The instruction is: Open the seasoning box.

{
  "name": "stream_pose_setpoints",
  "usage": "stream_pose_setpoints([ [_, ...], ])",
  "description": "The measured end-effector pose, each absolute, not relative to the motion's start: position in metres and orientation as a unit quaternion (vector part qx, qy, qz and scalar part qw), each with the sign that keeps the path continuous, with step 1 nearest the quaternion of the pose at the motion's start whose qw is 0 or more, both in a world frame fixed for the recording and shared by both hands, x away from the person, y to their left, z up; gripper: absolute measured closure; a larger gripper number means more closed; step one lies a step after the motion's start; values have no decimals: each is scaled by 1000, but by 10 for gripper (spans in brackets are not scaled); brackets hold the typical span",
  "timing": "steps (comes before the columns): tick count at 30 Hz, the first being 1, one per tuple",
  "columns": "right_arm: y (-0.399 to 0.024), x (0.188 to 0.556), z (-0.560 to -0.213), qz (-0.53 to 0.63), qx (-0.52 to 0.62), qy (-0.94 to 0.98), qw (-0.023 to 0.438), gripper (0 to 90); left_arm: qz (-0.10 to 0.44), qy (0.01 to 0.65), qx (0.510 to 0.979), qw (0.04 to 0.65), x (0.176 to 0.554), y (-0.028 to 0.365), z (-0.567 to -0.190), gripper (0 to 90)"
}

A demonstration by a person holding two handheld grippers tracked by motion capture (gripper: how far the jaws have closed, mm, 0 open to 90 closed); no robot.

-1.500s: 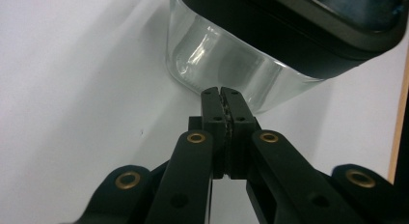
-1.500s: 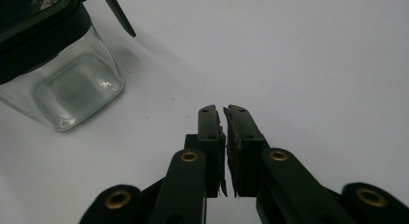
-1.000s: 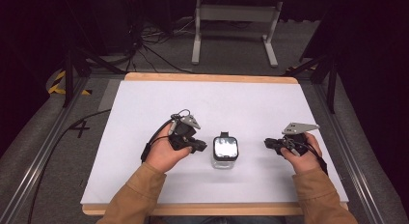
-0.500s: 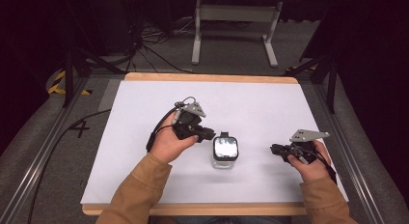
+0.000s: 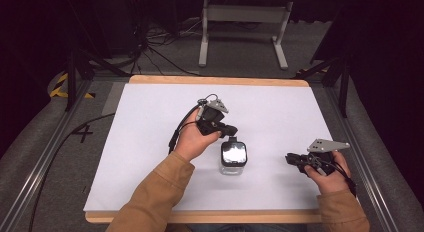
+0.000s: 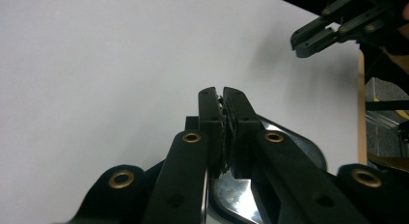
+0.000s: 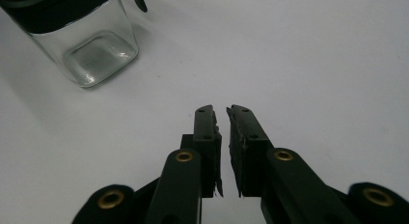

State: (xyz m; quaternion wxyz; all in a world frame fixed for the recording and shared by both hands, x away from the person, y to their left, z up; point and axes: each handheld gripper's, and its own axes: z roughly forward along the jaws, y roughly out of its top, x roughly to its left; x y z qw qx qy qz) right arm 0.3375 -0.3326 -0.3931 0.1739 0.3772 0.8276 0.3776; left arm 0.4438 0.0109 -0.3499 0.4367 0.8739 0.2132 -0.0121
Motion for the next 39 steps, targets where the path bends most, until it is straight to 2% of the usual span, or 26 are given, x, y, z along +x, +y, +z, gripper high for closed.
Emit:
stream_pose_setpoints([
  [12, -329, 337, -393, 377, 375, 830, 169, 804, -27, 227, 874, 430, 452, 11, -364, 869],
  [31, -323, 335, -393, 378, 365, 834, 168, 801, -44, 237, 868, 433, 453, 11, -366, 899],
  [39, -317, 334, -392, 378, 355, 839, 168, 802, -35, 239, 868, 433, 454, 10, -368, 900],
])
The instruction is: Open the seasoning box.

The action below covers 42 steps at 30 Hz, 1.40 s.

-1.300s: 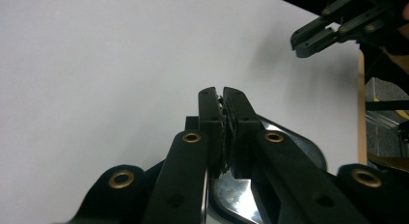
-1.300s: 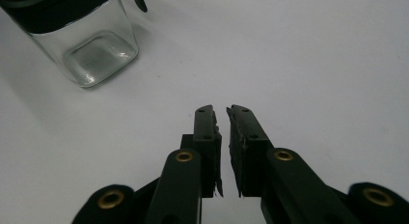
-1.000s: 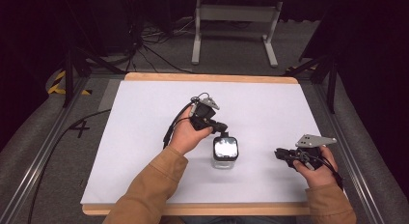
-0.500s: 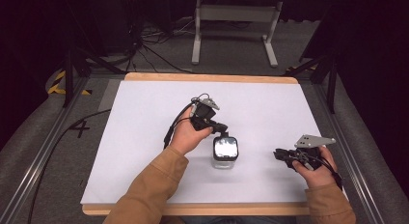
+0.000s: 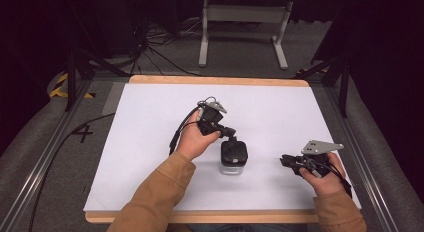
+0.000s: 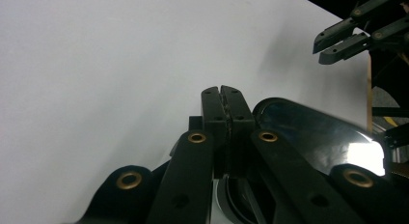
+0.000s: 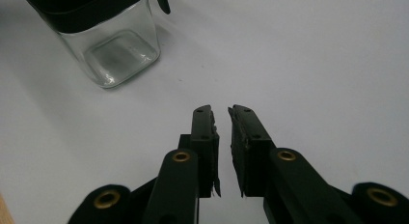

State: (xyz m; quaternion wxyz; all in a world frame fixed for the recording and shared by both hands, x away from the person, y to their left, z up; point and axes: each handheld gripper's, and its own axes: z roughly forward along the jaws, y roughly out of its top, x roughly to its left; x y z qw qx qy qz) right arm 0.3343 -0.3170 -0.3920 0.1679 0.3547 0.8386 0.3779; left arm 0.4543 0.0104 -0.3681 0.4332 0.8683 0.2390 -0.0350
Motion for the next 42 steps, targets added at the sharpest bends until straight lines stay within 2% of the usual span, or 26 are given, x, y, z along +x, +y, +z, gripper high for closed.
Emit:
stream_pose_setpoints([
  [3, -314, 333, -391, 382, 351, 839, 165, 801, 1, 246, 882, 402, 454, 9, -369, 900],
  [5, -310, 332, -389, 386, 345, 840, 164, 802, 1, 242, 892, 381, 456, 8, -374, 900],
  [10, -296, 330, -384, 397, 326, 843, 159, 802, -32, 247, 880, 404, 461, 14, -378, 900],
  [16, -273, 333, -380, 424, 300, 841, 151, 813, -32, 249, 879, 405, 460, 14, -379, 900],
  [21, -250, 337, -374, 445, 277, 836, 164, 878, -36, 250, 878, 407, 459, 16, -379, 900],
  [25, -236, 342, -365, 482, 267, 815, 179, 892, -36, 248, 876, 411, 459, 18, -378, 900],
  [35, -226, 349, -364, 499, 265, 804, 184, 894, -31, 254, 870, 422, 453, 28, -373, 900],
  [42, -223, 352, -362, 502, 255, 806, 183, 893, -16, 273, 859, 434, 437, 51, -362, 898],
])
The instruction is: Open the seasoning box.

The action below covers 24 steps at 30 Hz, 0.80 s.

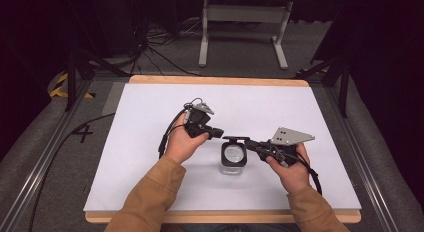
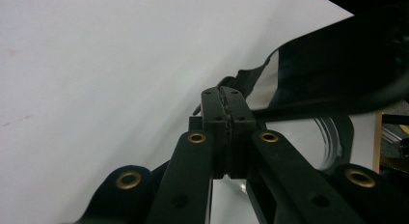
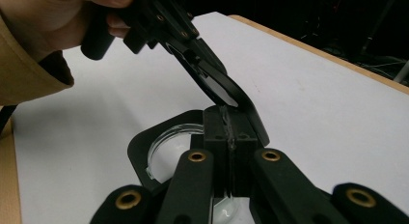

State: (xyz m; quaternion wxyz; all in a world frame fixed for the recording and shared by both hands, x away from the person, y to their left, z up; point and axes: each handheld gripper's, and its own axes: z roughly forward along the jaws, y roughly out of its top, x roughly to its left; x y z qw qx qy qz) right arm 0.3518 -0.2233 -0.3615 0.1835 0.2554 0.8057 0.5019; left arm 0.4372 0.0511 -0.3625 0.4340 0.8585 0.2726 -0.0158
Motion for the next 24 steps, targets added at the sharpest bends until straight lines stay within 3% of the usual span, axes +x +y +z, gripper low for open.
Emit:
stream_pose_setpoints([
  [12, -224, 353, -359, 501, 244, 810, 179, 891, -22, 216, 865, 453, 374, 49, -358, 898],
  [24, -222, 357, -357, 507, 243, 810, 169, 891, -3, 206, 875, 439, 367, 32, -377, 900],
])
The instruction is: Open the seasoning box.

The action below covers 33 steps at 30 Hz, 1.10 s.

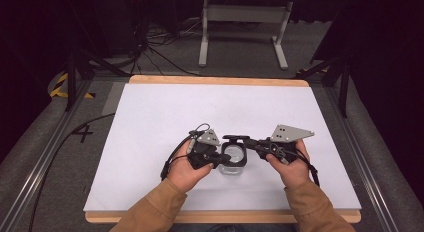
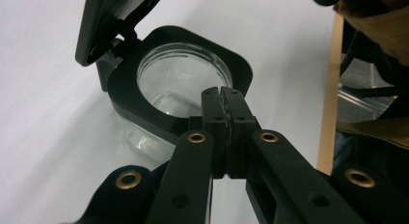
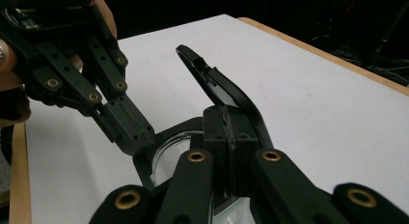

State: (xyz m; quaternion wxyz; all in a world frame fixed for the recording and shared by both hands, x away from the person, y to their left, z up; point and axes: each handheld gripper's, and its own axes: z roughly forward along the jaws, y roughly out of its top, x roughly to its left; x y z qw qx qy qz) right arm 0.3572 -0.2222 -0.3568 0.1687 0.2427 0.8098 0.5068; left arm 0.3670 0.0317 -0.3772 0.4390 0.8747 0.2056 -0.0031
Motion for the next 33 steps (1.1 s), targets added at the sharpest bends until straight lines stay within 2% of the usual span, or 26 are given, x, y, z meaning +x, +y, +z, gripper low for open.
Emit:
stream_pose_setpoints([
  [33, -221, 385, -364, 534, 291, 765, 211, 892, 3, 226, 857, 464, 360, 36, -384, 900],
])
